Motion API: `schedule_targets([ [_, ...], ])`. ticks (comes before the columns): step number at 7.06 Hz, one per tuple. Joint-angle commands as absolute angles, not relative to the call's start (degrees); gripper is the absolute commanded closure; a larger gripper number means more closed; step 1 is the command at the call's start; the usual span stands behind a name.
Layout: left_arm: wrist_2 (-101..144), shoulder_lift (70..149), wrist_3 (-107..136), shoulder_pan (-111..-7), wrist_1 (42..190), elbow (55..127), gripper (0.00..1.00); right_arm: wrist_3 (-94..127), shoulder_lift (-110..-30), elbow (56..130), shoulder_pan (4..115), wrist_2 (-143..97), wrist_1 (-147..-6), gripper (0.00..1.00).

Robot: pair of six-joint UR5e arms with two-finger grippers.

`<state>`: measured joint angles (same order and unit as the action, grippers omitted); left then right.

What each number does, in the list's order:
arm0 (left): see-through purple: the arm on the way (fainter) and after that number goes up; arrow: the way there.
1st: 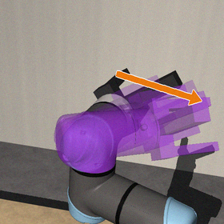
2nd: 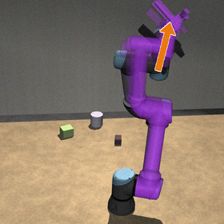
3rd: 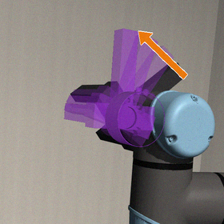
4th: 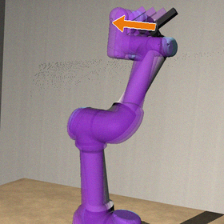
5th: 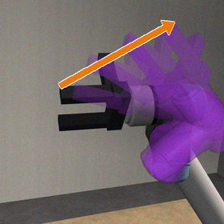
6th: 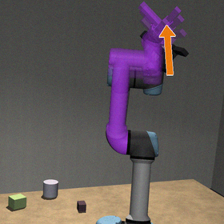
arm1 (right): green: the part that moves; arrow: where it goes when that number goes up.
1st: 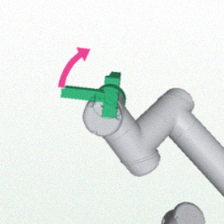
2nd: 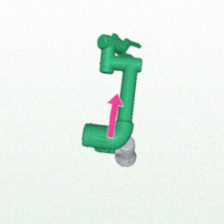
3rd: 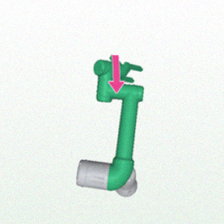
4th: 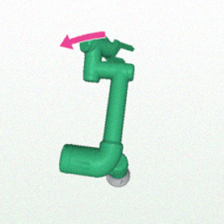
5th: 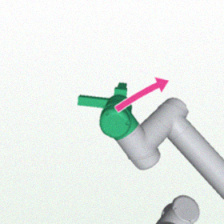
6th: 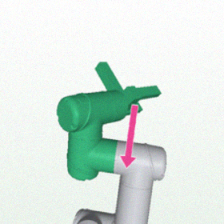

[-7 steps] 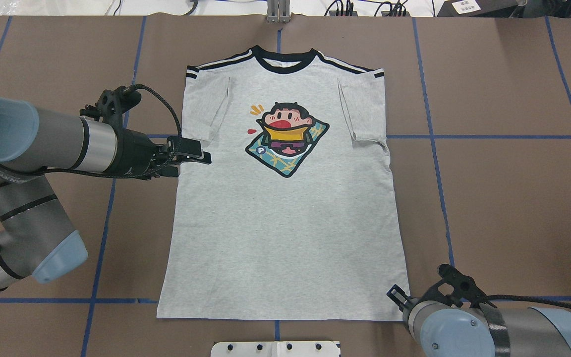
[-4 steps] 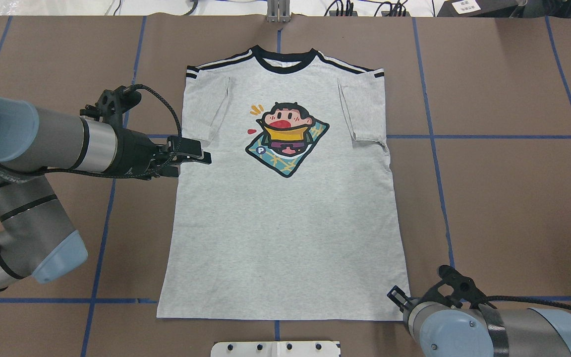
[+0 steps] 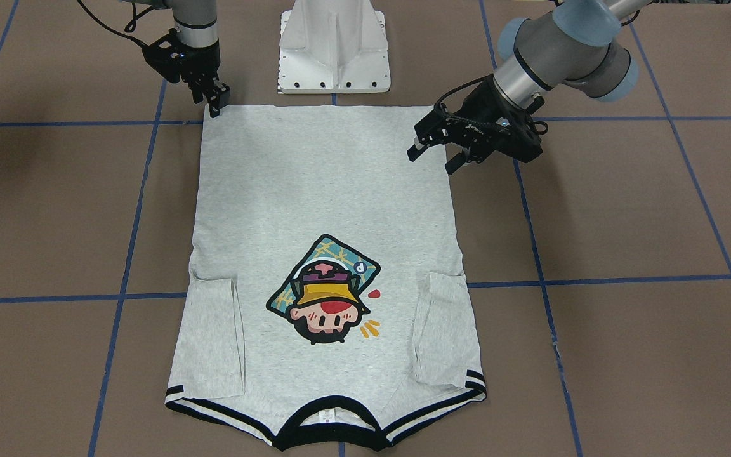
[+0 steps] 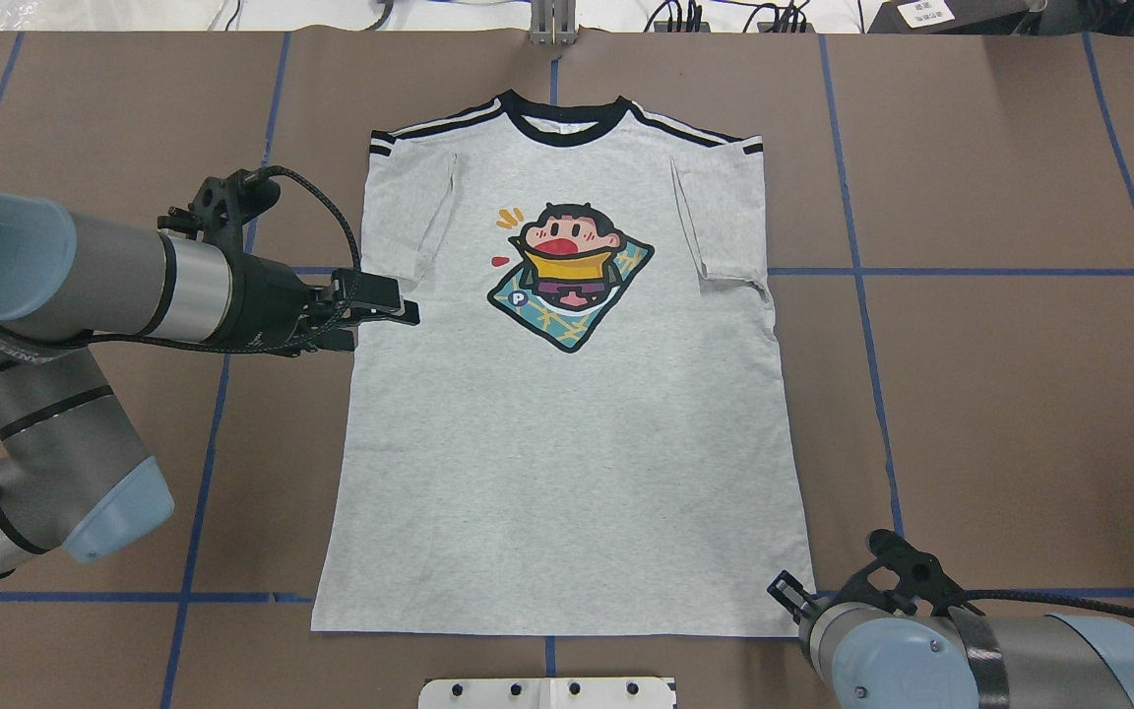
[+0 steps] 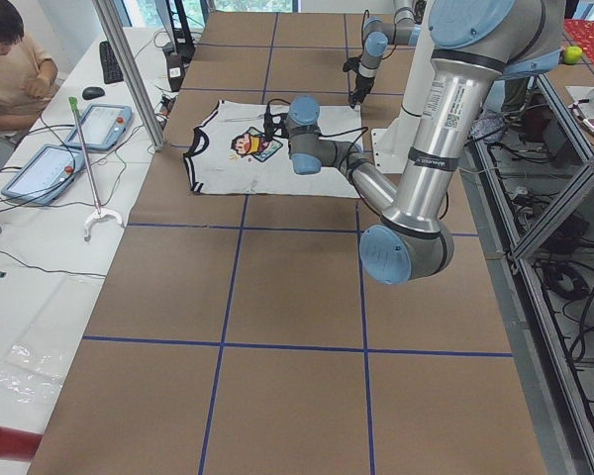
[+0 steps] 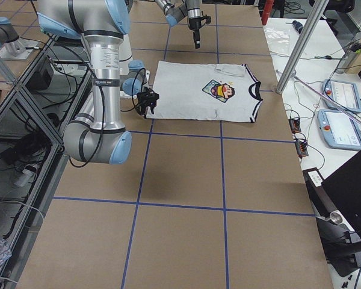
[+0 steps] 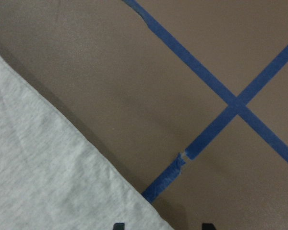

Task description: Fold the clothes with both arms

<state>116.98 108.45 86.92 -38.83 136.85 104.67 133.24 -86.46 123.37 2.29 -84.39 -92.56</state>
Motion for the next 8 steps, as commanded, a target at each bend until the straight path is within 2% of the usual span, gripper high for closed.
schedule_targets([
  [1, 117.0, 108.5, 86.9, -38.8, 136.8, 104.7, 0.01, 133.2, -86.4, 123.1, 2.2, -84.4, -92.5, 0.4],
  [4, 117.0, 108.5, 86.9, -38.8, 136.9, 104.8, 0.01, 133.2, -86.0, 122.3, 1.9, -84.4, -92.1, 0.43],
  [5, 117.0, 108.4, 86.9, -38.8, 136.8, 104.9, 0.01, 133.2, -86.0, 122.3, 1.9, -84.5, -92.1, 0.53],
  [6, 117.0, 108.4, 86.9, -38.9, 136.9, 104.9, 0.01, 133.2, -86.0, 122.6, 1.9, -84.5, -92.1, 1.0],
  [8, 117.0, 108.4, 86.9, -38.9, 136.8, 105.4, 0.01, 133.2, -85.8, 123.3, 1.9, -84.7, -92.0, 1.0],
])
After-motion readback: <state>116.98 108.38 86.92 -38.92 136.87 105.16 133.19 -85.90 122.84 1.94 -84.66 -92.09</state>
